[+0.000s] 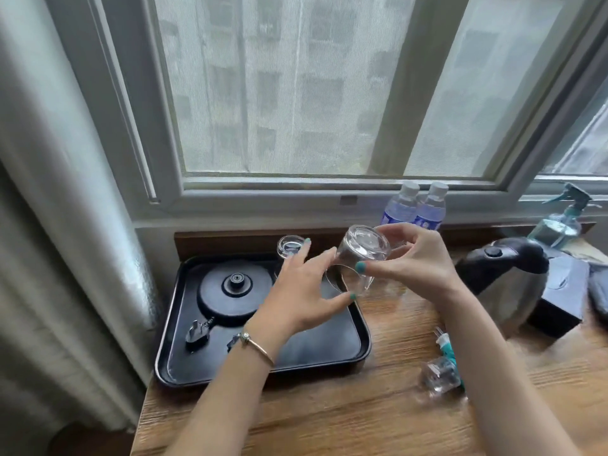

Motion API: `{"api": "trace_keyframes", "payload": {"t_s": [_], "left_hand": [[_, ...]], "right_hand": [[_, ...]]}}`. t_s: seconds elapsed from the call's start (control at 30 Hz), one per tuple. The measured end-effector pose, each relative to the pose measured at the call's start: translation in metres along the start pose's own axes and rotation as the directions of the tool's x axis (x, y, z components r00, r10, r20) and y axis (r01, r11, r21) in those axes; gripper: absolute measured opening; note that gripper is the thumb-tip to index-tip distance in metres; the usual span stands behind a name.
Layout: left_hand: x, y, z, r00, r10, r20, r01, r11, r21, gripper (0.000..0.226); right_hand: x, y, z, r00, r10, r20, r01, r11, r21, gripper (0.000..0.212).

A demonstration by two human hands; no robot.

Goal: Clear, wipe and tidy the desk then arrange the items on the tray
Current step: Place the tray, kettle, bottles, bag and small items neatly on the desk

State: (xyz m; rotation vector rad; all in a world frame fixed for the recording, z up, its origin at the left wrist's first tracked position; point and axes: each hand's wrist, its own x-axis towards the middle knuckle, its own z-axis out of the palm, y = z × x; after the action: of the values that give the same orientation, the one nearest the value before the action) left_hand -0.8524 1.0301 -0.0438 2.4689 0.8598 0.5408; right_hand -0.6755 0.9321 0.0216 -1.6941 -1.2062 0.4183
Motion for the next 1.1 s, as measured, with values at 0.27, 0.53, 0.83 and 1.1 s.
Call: {"api": "trace_keyframes", "payload": {"t_s": [0.27, 0.53, 0.83, 1.1], "left_hand": [[-0.025, -0.076, 0.043, 0.947, -0.268, 0.179, 0.22, 0.944, 0.247, 0.097], [-0.043, -0.094, 0.061, 0.965, -0.236, 0.118, 0.195, 0.939, 0.285, 0.101], [-0.045, -0.09, 0.058, 0.972, -0.22, 0.085, 0.189, 0.941, 0.28, 0.095], [-0.071, -0.087, 0.042, 0.909, -0.278, -0.31, 0.341, 0.925, 0.17, 0.05]], "right_hand": [[0.046, 0.07, 0.052, 0.985, 0.173, -0.005, -0.173, 0.984, 0.04, 0.067], [0.084, 0.114, 0.092, 0.974, 0.218, 0.059, -0.219, 0.976, 0.004, 0.073], [0.094, 0.126, 0.101, 0.989, 0.139, 0.045, -0.133, 0.985, -0.111, 0.087], [0.03, 0.126, 0.097, 0.988, 0.132, -0.083, -0.145, 0.973, -0.179, 0.092]]}}
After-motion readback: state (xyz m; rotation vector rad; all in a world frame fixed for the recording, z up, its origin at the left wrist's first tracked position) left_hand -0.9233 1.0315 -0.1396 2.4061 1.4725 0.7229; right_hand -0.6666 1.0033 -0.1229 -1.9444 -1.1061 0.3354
